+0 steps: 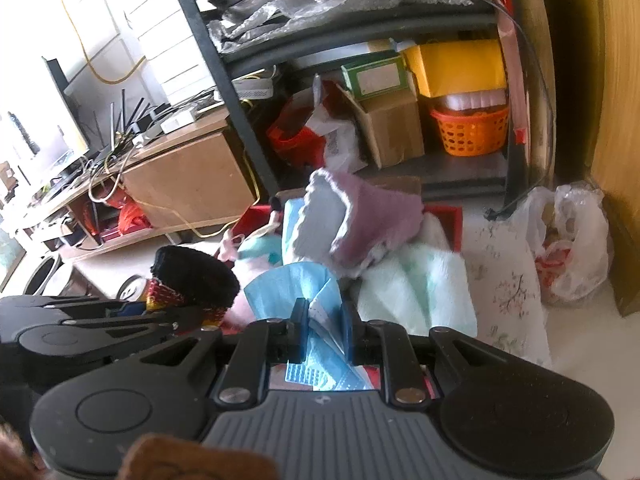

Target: Organize soft objects

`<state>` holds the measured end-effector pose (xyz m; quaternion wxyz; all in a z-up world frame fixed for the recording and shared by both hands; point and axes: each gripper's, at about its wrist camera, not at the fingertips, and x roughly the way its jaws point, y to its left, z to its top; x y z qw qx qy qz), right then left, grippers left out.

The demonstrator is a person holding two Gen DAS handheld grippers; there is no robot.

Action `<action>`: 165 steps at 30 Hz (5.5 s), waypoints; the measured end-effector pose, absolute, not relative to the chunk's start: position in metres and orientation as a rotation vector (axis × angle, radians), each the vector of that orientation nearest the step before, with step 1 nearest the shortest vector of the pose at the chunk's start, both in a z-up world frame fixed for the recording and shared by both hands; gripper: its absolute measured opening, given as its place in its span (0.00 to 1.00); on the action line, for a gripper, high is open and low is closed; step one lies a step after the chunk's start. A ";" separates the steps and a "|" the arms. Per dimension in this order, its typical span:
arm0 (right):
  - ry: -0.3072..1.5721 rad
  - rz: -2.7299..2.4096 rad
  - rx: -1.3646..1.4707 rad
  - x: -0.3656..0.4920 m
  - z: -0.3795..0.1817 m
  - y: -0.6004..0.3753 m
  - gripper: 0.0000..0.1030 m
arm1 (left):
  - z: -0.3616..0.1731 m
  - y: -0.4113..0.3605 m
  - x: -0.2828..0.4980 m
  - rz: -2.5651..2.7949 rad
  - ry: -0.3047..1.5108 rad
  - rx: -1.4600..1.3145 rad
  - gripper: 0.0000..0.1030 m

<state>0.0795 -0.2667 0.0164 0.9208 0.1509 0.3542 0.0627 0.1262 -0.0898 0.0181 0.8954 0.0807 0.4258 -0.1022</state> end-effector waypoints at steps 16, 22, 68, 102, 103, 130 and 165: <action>0.680 0.046 0.213 0.135 0.001 -0.271 0.00 | 0.007 -0.109 0.191 -0.188 0.813 0.144 0.30; 0.717 0.030 0.212 0.146 -0.014 -0.270 0.26 | -0.012 -0.120 0.202 -0.184 0.819 0.172 0.62; 0.517 0.025 0.300 -0.025 0.047 -0.237 0.33 | 0.052 -0.054 0.021 -0.144 0.687 0.069 0.76; 0.521 0.035 0.305 -0.022 0.043 -0.234 0.34 | 0.052 -0.058 0.018 -0.132 0.651 0.065 0.76; 0.519 0.034 0.304 -0.022 0.043 -0.235 0.34 | 0.052 -0.058 0.018 -0.132 0.650 0.064 0.76; 0.512 0.031 0.313 -0.023 0.043 -0.237 0.35 | 0.054 -0.058 0.016 -0.130 0.627 0.071 0.77; 0.500 0.027 0.316 -0.025 0.048 -0.238 0.35 | 0.056 -0.059 0.013 -0.121 0.584 0.099 0.79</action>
